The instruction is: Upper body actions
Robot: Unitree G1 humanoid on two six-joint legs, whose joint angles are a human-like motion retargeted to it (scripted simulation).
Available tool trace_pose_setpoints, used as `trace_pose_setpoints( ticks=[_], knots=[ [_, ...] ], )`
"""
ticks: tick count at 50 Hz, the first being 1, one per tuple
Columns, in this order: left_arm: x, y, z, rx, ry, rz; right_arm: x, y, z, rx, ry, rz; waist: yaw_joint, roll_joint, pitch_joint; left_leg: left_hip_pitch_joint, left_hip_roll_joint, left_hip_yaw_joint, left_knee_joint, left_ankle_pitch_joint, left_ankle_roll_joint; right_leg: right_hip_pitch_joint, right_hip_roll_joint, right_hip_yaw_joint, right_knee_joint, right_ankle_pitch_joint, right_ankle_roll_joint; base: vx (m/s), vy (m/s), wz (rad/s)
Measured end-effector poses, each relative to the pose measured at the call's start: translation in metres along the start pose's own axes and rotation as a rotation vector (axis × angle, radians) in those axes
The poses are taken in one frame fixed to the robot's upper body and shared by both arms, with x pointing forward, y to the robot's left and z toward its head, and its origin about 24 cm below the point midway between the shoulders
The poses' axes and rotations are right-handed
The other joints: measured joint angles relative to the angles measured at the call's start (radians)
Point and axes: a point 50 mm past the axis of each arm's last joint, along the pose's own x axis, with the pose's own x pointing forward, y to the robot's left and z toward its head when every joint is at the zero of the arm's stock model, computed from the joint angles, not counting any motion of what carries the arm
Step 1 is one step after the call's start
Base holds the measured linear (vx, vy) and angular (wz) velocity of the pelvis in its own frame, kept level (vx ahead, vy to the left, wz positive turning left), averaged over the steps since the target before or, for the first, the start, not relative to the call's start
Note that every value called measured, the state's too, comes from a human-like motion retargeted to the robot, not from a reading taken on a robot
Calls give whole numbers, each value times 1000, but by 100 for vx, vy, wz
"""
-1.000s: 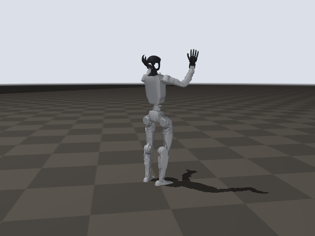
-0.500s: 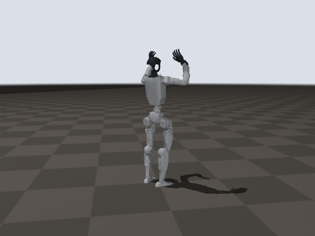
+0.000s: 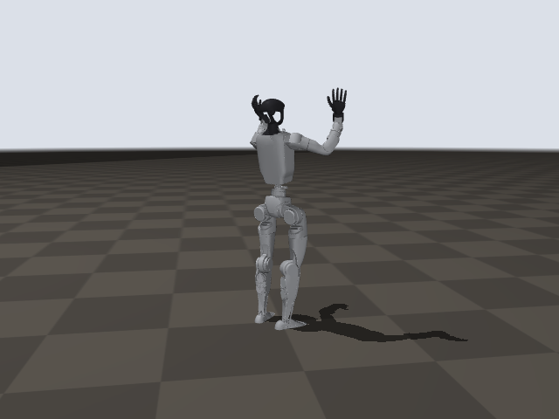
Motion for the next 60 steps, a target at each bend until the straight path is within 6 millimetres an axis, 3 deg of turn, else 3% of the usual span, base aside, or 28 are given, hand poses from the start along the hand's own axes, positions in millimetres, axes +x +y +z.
trace_pose_setpoints(
  ticks=[5,12,15,18,22,25,30,35,38,42,48,55,60],
  knots=[
    [-2,-18,27,-40,-155,-106,7,13,31,30,-192,45,-2,0,-5,-2,0,0,3,0,0,1,-1,0,0,0,0,0,0,0],
    [-6,-37,82,-5,-590,-192,15,21,76,-5,-522,69,-3,-2,-5,-2,-2,-6,3,2,0,4,-2,-4,0,-1,0,0,0,0],
    [-6,-35,99,29,-764,-140,17,19,86,-48,-615,30,0,-3,-6,-4,-1,-5,3,3,0,2,-3,-4,-1,-1,0,0,0,0],
    [-7,-33,105,25,-814,-95,17,18,88,-48,-615,12,0,-2,-10,-5,-1,-5,1,4,0,0,-3,-3,-2,0,1,0,0,0],
    [-5,-29,96,22,-744,-75,15,15,73,-50,-514,5,-3,-1,-13,-7,-1,-4,1,4,0,-2,-2,-3,-1,-1,1,0,0,0],
    [-1,-22,76,44,-617,-56,9,15,53,-56,-356,1,-7,-3,-19,-8,-2,-3,2,2,0,-3,-3,-2,-1,-2,1,0,0,0],
    [-4,-12,33,-18,-213,-15,-8,19,19,33,1,9,-16,0,-25,-6,-3,1,3,0,0,-1,-3,1,-1,-3,1,0,0,0],
    [-15,-7,1,-151,150,30,-18,14,0,66,160,-29,-20,2,-25,-4,-4,-1,2,0,1,2,-4,-1,-1,-4,2,0,0,0],
    [-16,0,-9,-179,210,58,-19,9,-6,30,175,-48,-21,2,-22,-4,-5,-3,2,0,1,3,-4,-2,-2,-5,2,0,0,0],
    [-14,5,-9,-127,151,89,-18,8,-4,18,152,-43,-19,3,-18,-3,-5,-4,2,1,2,6,-5,-4,-3,-5,2,0,0,0],
    [-13,-11,18,-127,-20,-7,-13,20,17,48,18,18,-15,0,-17,-2,-7,-10,4,2,3,11,-7,-8,-4,-5,3,0,0,0],
    [-13,-39,68,-169,-266,-164,-7,39,61,104,-234,99,-5,1,-15,-2,-7,-12,5,3,4,13,-7,-10,-3,-4,4,0,0,0],
    [-12,-46,100,-115,-525,-192,-1,44,85,55,-421,98,2,1,-7,0,-7,-11,6,3,4,14,-8,-9,-3,-3,4,0,0,0]
  ],
)
